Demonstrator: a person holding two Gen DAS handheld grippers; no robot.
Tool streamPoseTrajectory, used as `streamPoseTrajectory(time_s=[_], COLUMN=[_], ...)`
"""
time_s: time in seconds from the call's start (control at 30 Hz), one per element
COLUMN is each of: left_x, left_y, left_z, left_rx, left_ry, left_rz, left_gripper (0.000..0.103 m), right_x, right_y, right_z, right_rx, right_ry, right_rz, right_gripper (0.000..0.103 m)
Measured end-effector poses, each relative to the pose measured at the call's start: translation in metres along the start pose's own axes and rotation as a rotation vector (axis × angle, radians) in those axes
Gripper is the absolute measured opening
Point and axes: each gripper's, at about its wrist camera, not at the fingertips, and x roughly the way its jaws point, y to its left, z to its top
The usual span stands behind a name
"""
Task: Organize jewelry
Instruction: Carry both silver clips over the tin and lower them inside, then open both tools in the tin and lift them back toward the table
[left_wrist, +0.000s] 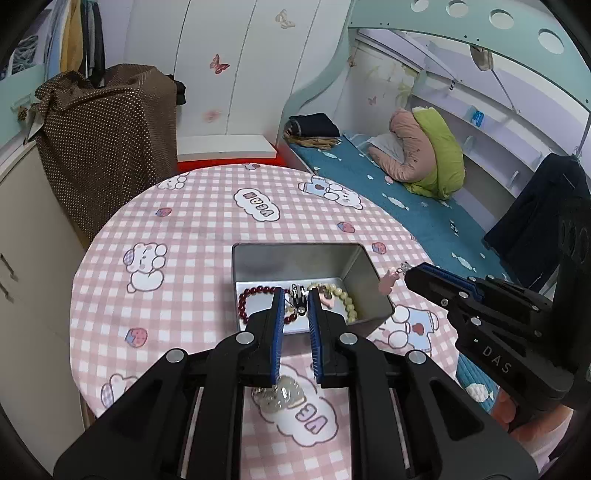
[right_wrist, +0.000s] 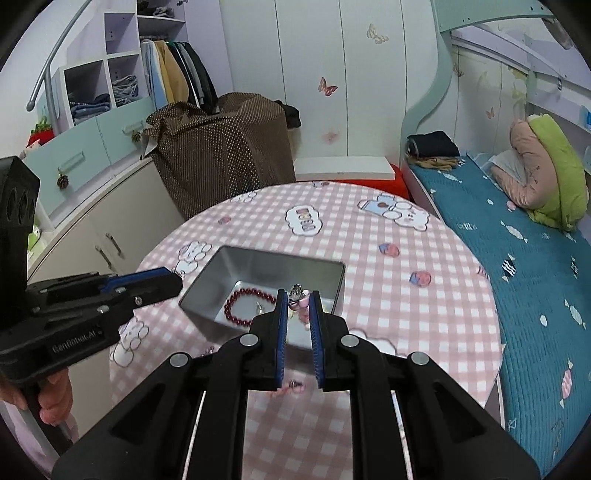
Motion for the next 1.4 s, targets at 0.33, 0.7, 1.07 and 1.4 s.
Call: streamPoseTrajectory(time_s=[0.33, 0.7, 1.07, 1.4], left_x=[0.031, 0.064, 0.045, 0.035], left_y=[0.005, 0.01, 0.017, 0.018], left_z=[0.017, 0.018, 0.022, 0.018], left_rx=[-0.016, -0.024, -0.027, -0.032], left_ry=[0.039, 0.102, 0.059, 0.063], left_rz=[-0.017, -0.004, 0.062, 0.078], left_gripper=[0.013, 0.014, 0.053, 0.057], right_x=[0.029, 0.057, 0.034, 0.024], right_y=[-0.003, -0.004, -0.025, -0.024], right_z=[0.014, 0.014, 0.02, 0.015], right_rx=[0.008, 0.011, 0.055, 0.063], right_ry=[0.035, 0.101, 0.044, 0.049], right_rz=[0.027, 0.047, -0.043, -0.057], right_gripper=[0.012, 0.015, 0.062, 0.067])
